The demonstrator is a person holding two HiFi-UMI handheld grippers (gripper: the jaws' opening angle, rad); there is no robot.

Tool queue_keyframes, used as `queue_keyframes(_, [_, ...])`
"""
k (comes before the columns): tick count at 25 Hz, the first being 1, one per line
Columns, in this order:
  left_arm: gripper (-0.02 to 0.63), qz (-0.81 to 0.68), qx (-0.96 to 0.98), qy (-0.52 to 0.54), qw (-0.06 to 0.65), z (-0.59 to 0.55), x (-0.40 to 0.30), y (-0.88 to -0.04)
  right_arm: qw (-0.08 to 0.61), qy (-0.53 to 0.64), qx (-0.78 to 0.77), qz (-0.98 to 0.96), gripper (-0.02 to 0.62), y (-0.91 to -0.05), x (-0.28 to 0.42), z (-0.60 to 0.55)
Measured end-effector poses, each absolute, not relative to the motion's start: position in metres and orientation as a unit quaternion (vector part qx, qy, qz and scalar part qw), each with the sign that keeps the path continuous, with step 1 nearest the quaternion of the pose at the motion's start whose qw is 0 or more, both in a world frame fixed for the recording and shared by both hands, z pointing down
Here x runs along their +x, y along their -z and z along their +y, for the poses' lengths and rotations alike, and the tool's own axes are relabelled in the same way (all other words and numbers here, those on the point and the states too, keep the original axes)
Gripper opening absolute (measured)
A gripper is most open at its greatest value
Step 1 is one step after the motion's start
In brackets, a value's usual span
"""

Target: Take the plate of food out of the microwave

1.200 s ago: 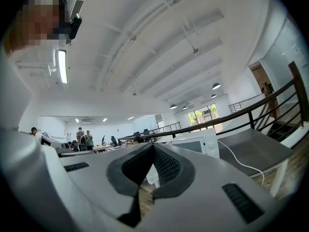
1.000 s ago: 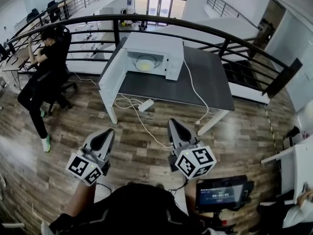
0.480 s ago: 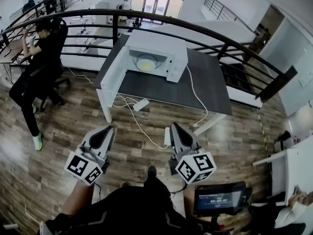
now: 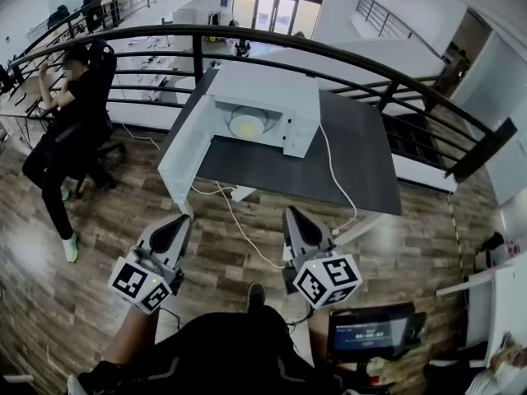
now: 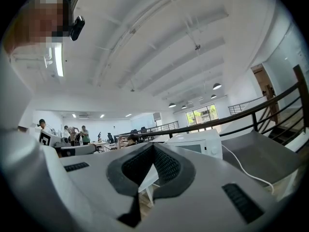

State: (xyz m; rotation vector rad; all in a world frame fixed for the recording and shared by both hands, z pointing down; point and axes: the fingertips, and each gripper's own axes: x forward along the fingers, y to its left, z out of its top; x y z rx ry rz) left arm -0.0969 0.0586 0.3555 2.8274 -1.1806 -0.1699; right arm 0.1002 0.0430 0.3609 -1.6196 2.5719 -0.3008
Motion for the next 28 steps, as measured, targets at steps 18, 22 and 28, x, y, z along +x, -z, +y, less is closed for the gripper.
queue_keyframes(18, [0.003,-0.419,0.906,0.021,0.047,-0.059,0.017,-0.361,0.060,0.115,-0.468,0.874,-0.001,-0.367,0.192,-0.087])
queue_keyframes(22, [0.003,-0.423,0.905,0.011,0.043,-0.078,0.022,-0.360,0.063,0.123,-0.459,0.878,0.000,-0.373,0.190,-0.112])
queue_keyframes(28, [0.003,-0.423,0.905,0.011,0.042,-0.109,0.005,-0.361,0.072,0.137,-0.462,0.873,0.000,-0.374,0.174,-0.150])
